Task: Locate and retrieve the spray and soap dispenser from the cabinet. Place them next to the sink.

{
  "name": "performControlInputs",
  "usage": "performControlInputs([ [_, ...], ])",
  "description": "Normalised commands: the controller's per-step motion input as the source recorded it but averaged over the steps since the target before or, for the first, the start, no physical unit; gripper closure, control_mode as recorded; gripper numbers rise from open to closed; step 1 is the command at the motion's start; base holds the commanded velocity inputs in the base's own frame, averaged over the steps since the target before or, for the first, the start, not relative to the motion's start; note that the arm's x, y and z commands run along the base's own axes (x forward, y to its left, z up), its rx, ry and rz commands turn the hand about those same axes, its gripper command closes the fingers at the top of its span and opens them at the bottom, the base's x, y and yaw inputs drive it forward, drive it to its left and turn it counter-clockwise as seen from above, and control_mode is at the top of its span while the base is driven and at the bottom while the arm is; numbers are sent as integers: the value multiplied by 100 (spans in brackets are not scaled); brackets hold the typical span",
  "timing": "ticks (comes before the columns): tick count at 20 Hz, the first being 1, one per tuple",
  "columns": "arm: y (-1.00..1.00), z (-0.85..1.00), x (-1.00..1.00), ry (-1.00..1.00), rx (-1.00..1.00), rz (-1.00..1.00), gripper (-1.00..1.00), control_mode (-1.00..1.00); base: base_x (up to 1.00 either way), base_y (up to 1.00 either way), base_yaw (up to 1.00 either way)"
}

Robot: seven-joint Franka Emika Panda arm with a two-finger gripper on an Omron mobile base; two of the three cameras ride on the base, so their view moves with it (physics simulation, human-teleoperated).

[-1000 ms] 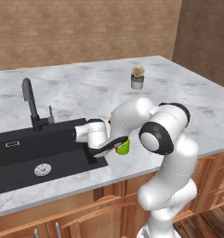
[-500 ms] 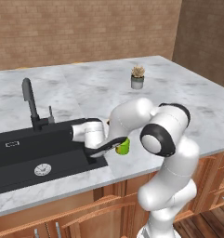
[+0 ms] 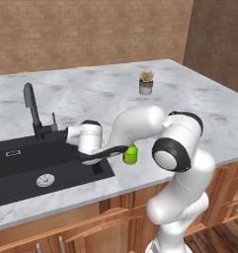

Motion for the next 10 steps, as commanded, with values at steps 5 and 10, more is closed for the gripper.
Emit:
performControlInputs([
  [5,0,44,-52,14,13,-11,-100,-100,0,0,0],
  [10,-7,47,-58,14,18,-14,-100,-100,0,0,0],
])
